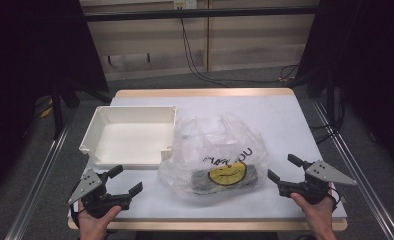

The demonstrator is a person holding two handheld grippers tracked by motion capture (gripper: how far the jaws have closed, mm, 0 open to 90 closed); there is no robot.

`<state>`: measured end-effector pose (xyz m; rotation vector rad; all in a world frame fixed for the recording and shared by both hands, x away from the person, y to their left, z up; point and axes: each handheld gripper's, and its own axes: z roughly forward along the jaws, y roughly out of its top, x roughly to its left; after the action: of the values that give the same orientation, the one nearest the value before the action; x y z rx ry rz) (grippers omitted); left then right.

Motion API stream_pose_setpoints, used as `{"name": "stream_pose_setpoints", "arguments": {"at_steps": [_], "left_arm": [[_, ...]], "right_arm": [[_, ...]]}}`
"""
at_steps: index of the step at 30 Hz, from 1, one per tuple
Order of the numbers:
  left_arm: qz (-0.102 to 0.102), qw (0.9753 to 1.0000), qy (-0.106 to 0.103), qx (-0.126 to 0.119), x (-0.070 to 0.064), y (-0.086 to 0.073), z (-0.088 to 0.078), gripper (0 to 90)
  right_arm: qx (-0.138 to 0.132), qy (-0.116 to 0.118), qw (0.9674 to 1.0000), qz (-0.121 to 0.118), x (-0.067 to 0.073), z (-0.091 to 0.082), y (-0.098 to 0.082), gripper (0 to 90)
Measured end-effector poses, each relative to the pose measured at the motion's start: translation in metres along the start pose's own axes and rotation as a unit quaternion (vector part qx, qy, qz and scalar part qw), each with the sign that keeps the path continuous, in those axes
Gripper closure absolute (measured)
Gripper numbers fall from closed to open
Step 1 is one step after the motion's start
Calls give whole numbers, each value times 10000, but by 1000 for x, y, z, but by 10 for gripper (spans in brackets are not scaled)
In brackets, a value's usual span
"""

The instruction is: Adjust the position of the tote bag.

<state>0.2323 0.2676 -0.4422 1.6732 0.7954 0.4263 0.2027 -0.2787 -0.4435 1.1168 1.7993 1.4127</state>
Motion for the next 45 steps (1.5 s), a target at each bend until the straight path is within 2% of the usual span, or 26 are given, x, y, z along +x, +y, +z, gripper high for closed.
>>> {"name": "stream_pose_setpoints", "arguments": {"at_steps": [5, 8, 9, 12, 13, 14, 17, 19, 22, 24, 26, 27, 28, 29, 31, 34, 35, 37, 38, 41, 45], "left_arm": [[18, 10000, -7, 68, 1, 0, 2, 81], [56, 9997, 133, 173, 1, 0, 4, 110], [38, 9998, 66, 198, 2, 0, 5, 121], [-29, 9997, 100, 220, 3, 1, 7, 151], [-92, 9998, 9, 202, 4, 2, 7, 174], [-147, 9996, 14, 243, 6, 4, 7, 206], [-171, 9994, -24, 315, 7, 5, 7, 231], [-177, 9991, 50, 385, 6, 7, 8, 244], [-174, 9989, -30, 437, 5, 12, 9, 279], [-189, 9989, -82, 420, 5, 17, 11, 335], [-173, 9990, -147, 379, 5, 22, 15, 365], [-119, 9988, -153, 441, 4, 25, 18, 365], [11, 9985, -254, 478, 3, 28, 21, 386], [47, 9981, -329, 510, 3, 31, 23, 406], [107, 9977, -283, 615, 1, 36, 26, 443], [-61, 9973, -435, 585, 3, 44, 35, 442], [-50, 9969, -428, 653, 3, 46, 38, 439], [28, 9963, -422, 750, 5, 50, 45, 439], [-42, 9957, -451, 810, 7, 53, 52, 439], [-62, 9944, -509, 928, 9, 54, 59, 437], [-52, 9927, -599, 1046, 8, 59, 72, 437]], "right_arm": [[58, 8, 10000, 59, -4, 1, 0, 153], [140, 45, 9999, 86, -8, 2, -1, 197], [168, 81, 9998, 112, -8, 3, -1, 208], [220, 145, 9995, 186, -8, 4, 0, 219], [246, 153, 9994, 176, -8, 5, 0, 230], [388, 228, 9988, 178, -8, 8, 0, 246], [458, 280, 9983, 231, -9, 10, 1, 261], [514, 326, 9978, 262, -10, 12, 2, 271], [551, 340, 9973, 344, -12, 12, 5, 295], [635, 336, 9969, 332, -15, 15, 10, 330], [663, 350, 9966, 352, -15, 17, 12, 350], [715, 405, 9962, 291, -17, 19, 13, 369], [806, 432, 9955, 252, -18, 22, 16, 377], [843, 467, 9951, 202, -18, 25, 19, 387], [1012, 558, 9931, 186, -18, 32, 26, 418], [1100, 632, 9918, 131, -17, 37, 31, 426], [1234, 754, 9894, 94, -16, 45, 36, 420], [1308, 758, 9885, 49, -15, 49, 38, 418], [1411, 837, 9864, 59, -16, 56, 39, 413], [1498, 860, 9850, 46, -16, 63, 40, 411], [1477, 900, 9849, 21, -18, 73, 47, 395]]}}
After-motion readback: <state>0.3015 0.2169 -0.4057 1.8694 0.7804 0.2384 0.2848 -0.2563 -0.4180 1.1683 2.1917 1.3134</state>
